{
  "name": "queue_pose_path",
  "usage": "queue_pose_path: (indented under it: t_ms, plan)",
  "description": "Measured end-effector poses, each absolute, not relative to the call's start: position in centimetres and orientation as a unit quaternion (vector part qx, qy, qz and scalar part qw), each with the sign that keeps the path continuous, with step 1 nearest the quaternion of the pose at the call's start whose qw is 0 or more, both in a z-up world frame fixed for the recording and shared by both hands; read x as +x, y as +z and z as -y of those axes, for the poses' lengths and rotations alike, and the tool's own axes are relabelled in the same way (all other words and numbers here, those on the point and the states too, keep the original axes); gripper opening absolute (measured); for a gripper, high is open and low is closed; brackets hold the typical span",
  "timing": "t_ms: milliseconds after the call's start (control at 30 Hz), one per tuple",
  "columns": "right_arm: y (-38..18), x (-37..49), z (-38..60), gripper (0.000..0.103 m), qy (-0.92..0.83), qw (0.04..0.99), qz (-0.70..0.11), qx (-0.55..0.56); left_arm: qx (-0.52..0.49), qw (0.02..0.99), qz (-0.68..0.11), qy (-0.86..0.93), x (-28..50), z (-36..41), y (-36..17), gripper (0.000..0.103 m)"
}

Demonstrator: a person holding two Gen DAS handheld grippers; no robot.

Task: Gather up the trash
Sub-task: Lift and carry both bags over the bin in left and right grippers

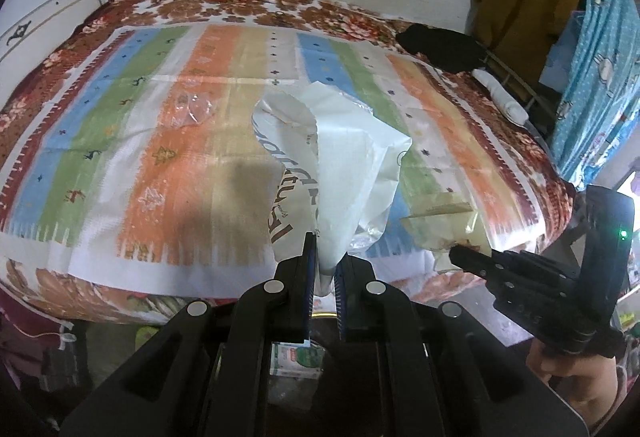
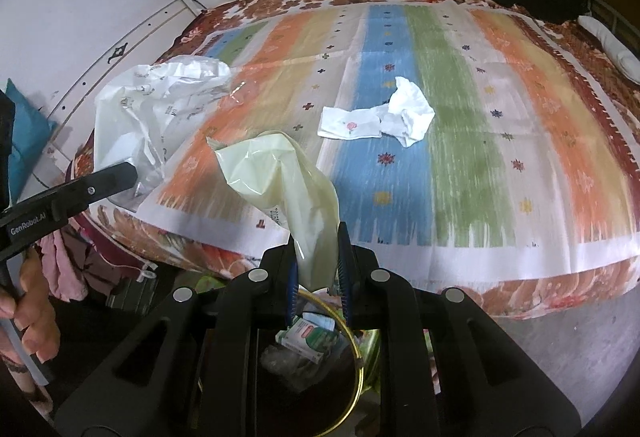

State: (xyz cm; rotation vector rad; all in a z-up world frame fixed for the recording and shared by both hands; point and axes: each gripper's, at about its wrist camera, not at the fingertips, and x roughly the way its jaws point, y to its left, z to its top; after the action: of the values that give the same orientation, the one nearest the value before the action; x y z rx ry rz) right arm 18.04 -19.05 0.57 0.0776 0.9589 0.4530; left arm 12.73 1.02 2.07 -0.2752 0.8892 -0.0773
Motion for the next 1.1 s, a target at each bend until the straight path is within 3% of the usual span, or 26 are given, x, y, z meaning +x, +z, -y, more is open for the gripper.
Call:
queue_pose_path:
  t_ms: [1100]
  plan:
    - [-1.3, 8.4, 19.3, 0.016, 0.243, 0.857, -0.451, 0.052, -0.092, 0.887, -0.451, -0.042, 2.4, 2.5, -2.3, 0.008]
